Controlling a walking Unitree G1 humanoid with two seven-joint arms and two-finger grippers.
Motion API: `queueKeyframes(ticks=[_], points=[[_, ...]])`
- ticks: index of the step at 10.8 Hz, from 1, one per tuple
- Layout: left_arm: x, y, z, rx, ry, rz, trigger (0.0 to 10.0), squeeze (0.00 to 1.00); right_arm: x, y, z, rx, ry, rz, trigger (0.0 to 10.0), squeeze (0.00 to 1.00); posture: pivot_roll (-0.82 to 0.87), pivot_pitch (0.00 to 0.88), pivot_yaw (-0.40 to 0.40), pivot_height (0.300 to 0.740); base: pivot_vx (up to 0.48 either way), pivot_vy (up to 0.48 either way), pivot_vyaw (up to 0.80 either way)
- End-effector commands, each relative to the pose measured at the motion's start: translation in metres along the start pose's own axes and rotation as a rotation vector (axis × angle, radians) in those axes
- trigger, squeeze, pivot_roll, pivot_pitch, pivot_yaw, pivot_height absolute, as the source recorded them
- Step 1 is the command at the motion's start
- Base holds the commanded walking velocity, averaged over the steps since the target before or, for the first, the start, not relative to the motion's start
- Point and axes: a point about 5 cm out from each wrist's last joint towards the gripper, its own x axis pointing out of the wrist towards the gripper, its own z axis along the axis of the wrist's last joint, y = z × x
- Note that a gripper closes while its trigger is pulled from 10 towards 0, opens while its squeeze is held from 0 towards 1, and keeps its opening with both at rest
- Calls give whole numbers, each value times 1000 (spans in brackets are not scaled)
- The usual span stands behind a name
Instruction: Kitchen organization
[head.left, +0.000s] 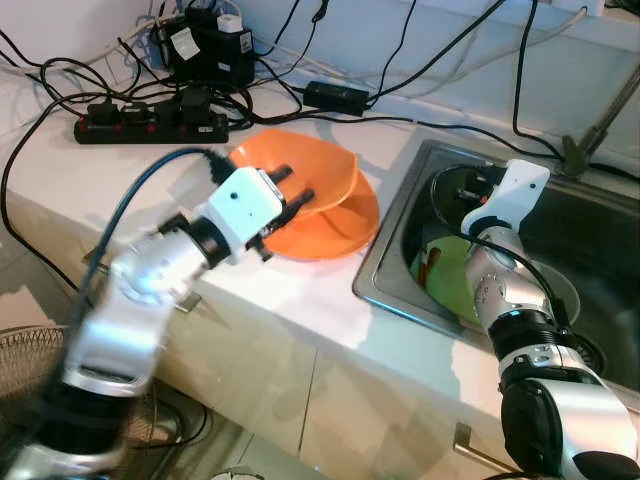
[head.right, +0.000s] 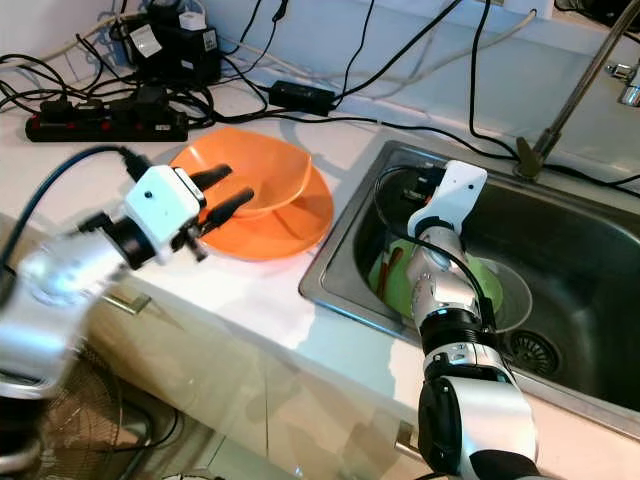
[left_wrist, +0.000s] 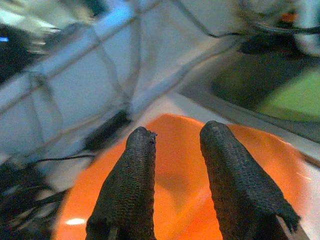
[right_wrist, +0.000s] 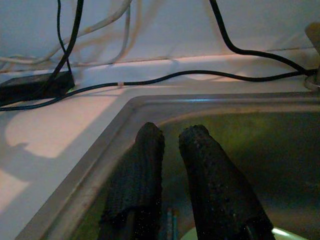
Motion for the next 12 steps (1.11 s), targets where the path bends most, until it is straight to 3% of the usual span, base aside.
queueKeyframes(ticks=[1, 2, 4, 5, 12], points=[[2, -3, 9, 0, -5, -89, 10000, 0, 2, 2, 4, -6, -2, 6, 10000, 0, 200, 0, -81, 740, 0, 0, 0], [-3, -1, 12, -4, 29, -167, 10000, 0, 2, 1, 4, -9, -2, 8, 10000, 0, 197, 0, -81, 740, 0, 0, 0], [-7, 5, 12, -7, 53, -182, 10000, 0, 1, 3, 2, -8, 2, 10, 10000, 0, 203, 0, -78, 740, 0, 0, 0], [-8, 14, 9, -5, 70, -155, 10000, 1000, 1, 6, 0, -5, 5, 16, 10000, 0, 205, 0, -75, 740, 0, 0, 0], [-8, 33, -3, 70, 146, -136, 10000, 1000, -1, 9, -2, -3, 10, 23, 10000, 0, 204, 0, -69, 740, 0, 0, 0]])
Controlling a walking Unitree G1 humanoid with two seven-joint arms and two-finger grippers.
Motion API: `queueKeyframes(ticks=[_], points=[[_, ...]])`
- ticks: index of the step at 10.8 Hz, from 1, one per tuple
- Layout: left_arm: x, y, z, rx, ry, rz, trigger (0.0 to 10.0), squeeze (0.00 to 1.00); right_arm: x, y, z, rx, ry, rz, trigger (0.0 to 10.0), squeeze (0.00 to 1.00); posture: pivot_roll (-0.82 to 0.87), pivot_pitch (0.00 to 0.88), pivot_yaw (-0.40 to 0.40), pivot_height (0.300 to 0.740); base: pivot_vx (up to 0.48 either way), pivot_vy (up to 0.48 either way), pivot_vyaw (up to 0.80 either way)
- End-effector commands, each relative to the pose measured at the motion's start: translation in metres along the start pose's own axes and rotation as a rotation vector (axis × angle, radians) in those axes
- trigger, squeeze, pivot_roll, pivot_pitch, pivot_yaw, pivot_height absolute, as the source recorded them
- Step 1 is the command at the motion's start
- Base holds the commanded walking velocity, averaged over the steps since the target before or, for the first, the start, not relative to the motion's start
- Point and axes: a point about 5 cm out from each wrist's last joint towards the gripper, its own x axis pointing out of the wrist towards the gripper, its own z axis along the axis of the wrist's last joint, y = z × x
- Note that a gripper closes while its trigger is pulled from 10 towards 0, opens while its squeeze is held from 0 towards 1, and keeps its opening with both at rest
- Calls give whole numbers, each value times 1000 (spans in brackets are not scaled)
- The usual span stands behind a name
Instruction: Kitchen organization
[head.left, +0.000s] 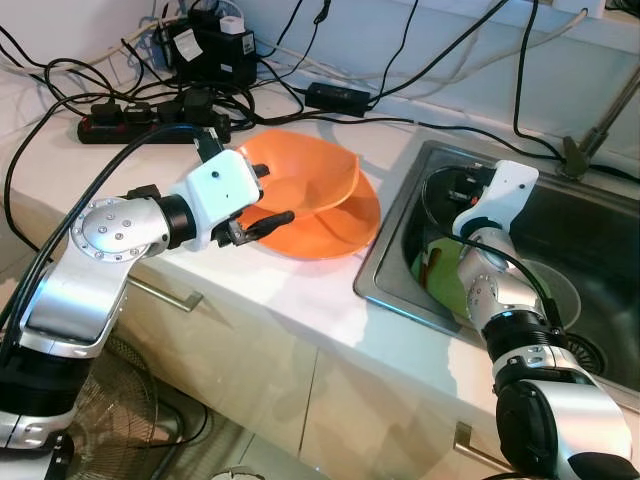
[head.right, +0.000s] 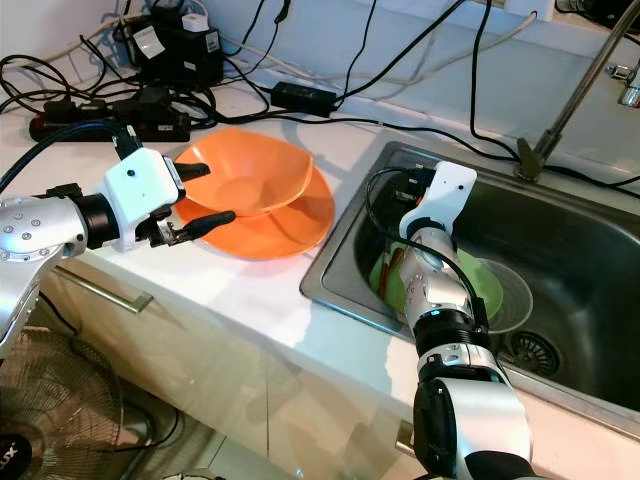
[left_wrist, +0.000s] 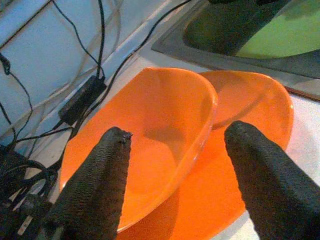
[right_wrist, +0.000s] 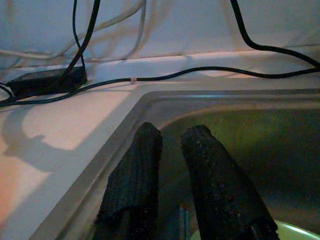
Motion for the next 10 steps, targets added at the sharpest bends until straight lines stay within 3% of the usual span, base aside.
queueKeyframes(ticks=[1, 2, 3, 5, 7, 10], points=[[3, 1, 3, 34, 4, -31, 10000, 1000, 0, 0, 1, 0, 0, -5, 10000, 0, 201, 0, -66, 740, 0, 0, 0], [4, 3, 1, 47, 13, -34, 10000, 635, 1, 0, 2, 1, 0, -7, 10000, 0, 201, 0, -65, 740, 0, 0, 0], [6, 3, 0, 56, 17, -42, 10000, 0, 1, 0, 2, 1, 0, -9, 10000, 0, 202, 0, -66, 740, 0, 0, 0], [8, 3, -3, 85, 47, -78, 10000, 0, 2, 0, 3, 2, -2, -10, 10000, 0, 203, 0, -63, 740, 0, 0, 0], [14, 11, -7, 164, 99, -96, 10000, 0, 3, 0, 4, 4, -3, -12, 10000, 0, 200, 0, -61, 740, 0, 0, 0], [31, 18, -8, 245, 138, -105, 10000, 0, 3, 0, 6, 9, -10, -18, 10000, 0, 190, 0, -50, 740, 0, 0, 0]])
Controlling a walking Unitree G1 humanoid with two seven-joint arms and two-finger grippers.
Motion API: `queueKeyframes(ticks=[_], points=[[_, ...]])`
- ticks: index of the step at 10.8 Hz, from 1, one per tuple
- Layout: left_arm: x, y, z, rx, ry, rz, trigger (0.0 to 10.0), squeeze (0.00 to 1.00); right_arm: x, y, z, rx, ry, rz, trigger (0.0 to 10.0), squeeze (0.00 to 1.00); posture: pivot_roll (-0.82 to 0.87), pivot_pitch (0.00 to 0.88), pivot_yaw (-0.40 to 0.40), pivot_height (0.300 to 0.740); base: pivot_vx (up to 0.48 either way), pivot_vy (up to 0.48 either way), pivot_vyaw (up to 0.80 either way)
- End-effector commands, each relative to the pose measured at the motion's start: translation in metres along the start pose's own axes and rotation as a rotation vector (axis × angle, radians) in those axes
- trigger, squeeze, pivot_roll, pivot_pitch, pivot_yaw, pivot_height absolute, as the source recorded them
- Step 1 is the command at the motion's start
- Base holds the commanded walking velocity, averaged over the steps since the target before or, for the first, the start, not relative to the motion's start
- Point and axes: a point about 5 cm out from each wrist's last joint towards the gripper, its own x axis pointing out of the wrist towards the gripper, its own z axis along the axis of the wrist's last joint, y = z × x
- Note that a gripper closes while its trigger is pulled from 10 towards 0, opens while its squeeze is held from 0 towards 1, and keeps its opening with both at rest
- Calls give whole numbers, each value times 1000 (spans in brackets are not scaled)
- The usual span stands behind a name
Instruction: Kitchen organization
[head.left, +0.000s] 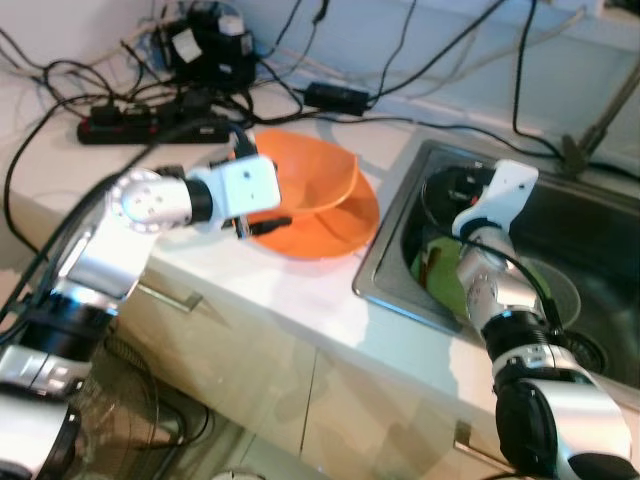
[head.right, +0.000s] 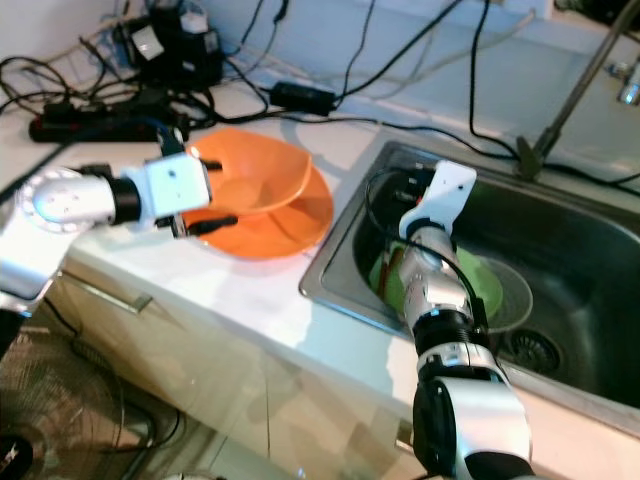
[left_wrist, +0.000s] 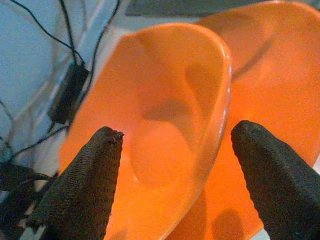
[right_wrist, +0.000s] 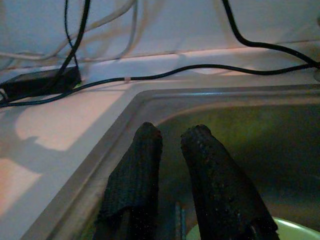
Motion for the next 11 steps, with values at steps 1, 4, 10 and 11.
queueKeyframes(ticks=[1, 4, 10, 11], points=[[4, 2, 5, 30, -11, -15, 10000, 0, 3, -1, 6, 8, -12, -10, 10000, 0, 190, 0, -48, 740, 0, 0, 0], [10, -2, -2, 51, 23, -54, 10000, 0, 2, 1, 5, 17, -10, -14, 10000, 0, 195, 0, -37, 740, 0, 0, 0], [13, 2, -6, 84, 48, -27, 0, 0, 2, 1, 5, 26, -13, -26, 10000, 0, 194, 0, -27, 740, 0, 0, 0], [13, 2, -7, 86, 49, -26, 0, 0, 2, 1, 5, 26, -13, -27, 10000, 0, 194, 0, -27, 740, 0, 0, 0]])
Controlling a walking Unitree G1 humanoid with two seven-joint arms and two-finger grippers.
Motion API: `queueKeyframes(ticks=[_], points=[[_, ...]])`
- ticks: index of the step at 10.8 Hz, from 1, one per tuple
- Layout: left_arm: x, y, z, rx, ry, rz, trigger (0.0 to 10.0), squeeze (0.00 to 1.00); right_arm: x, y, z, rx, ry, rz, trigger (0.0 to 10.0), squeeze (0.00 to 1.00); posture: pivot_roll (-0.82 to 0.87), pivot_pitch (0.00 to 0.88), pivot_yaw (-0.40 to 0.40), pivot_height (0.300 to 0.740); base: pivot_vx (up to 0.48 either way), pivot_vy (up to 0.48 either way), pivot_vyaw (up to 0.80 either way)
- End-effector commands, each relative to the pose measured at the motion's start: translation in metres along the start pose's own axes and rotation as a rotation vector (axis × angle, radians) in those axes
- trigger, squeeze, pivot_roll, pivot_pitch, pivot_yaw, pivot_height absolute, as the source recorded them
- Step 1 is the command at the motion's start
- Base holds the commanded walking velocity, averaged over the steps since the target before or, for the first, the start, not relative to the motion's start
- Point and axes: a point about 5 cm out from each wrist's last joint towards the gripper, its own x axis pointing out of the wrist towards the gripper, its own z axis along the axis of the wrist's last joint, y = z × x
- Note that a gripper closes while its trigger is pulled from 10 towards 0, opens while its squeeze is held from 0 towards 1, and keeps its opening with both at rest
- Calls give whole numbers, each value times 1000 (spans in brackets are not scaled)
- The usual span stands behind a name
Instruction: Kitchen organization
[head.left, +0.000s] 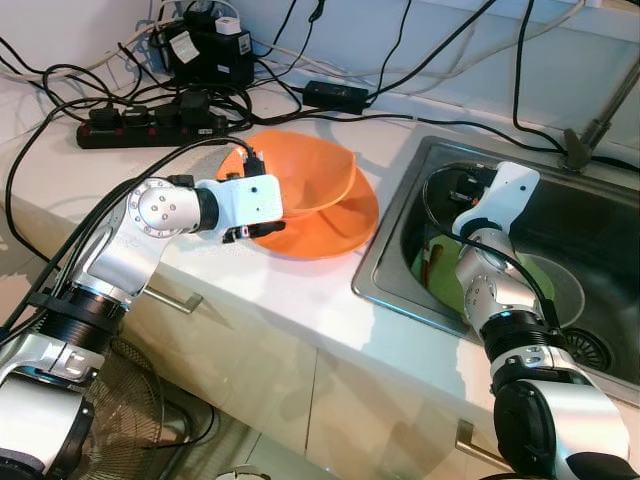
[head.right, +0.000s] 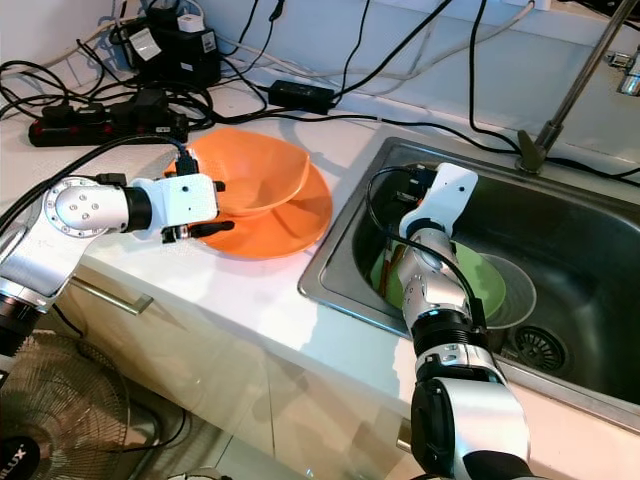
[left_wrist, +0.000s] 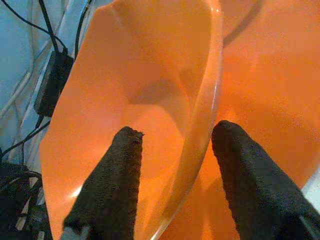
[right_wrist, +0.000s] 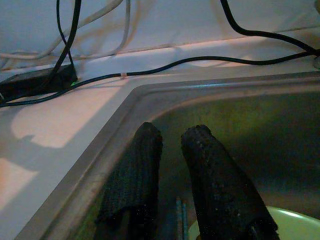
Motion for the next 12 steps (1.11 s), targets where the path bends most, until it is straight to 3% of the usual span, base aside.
queueKeyframes(ticks=[1, 12], points=[[1, 6, 5, 33, -1, 6, 0, 0, 3, 0, 6, 13, -15, -11, 10000, 0, 193, 0, -27, 740, 0, 0, 0], [6, -5, 4, 43, -1, -8, 0, 0, 2, -2, 4, 0, -8, -12, 10000, 0, 185, 0, -28, 740, 0, 0, 0]])
